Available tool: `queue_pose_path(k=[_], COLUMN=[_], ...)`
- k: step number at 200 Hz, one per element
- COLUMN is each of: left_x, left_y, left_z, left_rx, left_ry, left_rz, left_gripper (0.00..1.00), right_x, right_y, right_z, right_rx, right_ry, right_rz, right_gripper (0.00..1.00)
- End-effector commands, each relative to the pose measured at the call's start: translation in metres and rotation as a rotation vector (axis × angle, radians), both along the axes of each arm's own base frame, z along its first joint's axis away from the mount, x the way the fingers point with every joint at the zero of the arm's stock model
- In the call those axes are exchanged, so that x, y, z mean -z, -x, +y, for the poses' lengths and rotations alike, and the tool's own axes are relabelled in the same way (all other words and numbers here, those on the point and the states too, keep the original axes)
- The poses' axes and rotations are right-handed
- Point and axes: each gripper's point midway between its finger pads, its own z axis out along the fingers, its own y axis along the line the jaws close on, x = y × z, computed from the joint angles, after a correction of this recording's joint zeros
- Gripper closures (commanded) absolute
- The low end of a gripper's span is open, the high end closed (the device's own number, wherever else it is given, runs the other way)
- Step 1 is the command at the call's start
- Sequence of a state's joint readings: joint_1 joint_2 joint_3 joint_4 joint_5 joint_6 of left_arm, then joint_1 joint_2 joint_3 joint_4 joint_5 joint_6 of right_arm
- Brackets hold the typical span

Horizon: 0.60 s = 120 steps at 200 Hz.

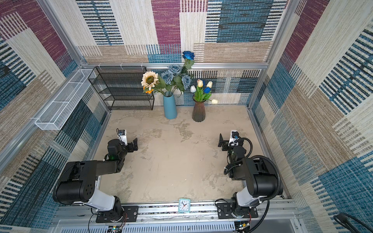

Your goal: Arrange the flowers into the vase

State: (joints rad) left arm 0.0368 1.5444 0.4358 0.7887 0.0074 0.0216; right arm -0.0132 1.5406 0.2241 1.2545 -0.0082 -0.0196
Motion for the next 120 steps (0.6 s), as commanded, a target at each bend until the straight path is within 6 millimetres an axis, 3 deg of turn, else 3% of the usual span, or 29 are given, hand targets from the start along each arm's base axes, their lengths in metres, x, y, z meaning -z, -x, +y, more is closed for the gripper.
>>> queue_pose_path(k=[1, 81, 89, 108, 120], left_x=[-0.004, -0.010, -0.015, -0.022, -0.022], left_y=[-0.003, 0.005, 0.015, 0.041, 0.047], left_z=[-0.003, -0.010, -0.021, -0.032, -0.030], left_rx=[0.012, 0.055, 0.119, 0.181, 0.168], left_ry=[0.016, 0.018, 0.012, -0.009, -0.009], left_rz=[-0.012, -0.069, -0.129, -0.244, -0.280], left_gripper=[0.00, 0.00, 0.00, 0.00, 0.00], right_x=[-0.003, -0.005, -0.010, -0.031, -0.028], right_y=[0.001, 0.004, 0.012, 0.054, 0.050], right_z=[0.004, 0.004, 0.009, 0.008, 0.004], right_rx=[-0.023, -0.025, -0.050, -0.041, -0.020], right_ry=[0.001, 0.004, 0.013, 0.014, 0.005], right_rz=[-0.012, -0.021, -0.055, -0.197, -0.184], right_gripper=[0.00, 0.00, 0.00, 0.00, 0.00])
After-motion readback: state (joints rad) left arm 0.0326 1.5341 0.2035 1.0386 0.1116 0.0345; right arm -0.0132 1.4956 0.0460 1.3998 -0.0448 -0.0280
